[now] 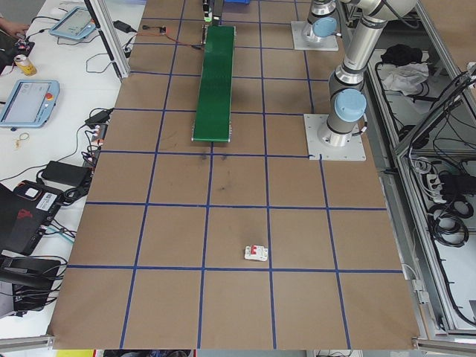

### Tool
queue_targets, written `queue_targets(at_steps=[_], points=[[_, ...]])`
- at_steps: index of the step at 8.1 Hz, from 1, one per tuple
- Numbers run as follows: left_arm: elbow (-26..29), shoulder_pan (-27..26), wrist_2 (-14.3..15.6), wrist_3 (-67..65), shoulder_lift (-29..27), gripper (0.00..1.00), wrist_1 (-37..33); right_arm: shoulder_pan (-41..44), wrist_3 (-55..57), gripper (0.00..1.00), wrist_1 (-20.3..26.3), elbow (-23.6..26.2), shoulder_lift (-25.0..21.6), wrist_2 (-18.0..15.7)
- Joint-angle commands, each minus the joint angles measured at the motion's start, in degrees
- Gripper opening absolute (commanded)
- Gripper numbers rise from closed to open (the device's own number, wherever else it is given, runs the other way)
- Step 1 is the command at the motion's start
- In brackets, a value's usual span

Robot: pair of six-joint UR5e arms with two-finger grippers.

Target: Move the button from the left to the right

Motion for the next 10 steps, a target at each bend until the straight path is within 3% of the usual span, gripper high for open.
queue_targets(at_steps=[1,6,9,10], points=[[-0.07,0.00,0.00,0.10,-0.13,1.00,-0.50,-14.11,-23.26,0.21,0.53,-1.40,-1.06,-0.49],[-0.25,0.00,-0.08,0.10,-0.21,1.00,-0.23,-33.30,-60.32,0.17,-0.70,-4.39,-0.54,-0.31],[-0.25,0.00,0.00,-0.61,-0.66,1.00,0.03,-40.17,-71.68,0.17,-5.71,-4.39,3.23,-0.22],[-0.42,0.00,0.09,-0.61,-0.75,1.00,0.03,-42.27,-74.85,0.17,-8.41,-4.22,6.72,1.69]])
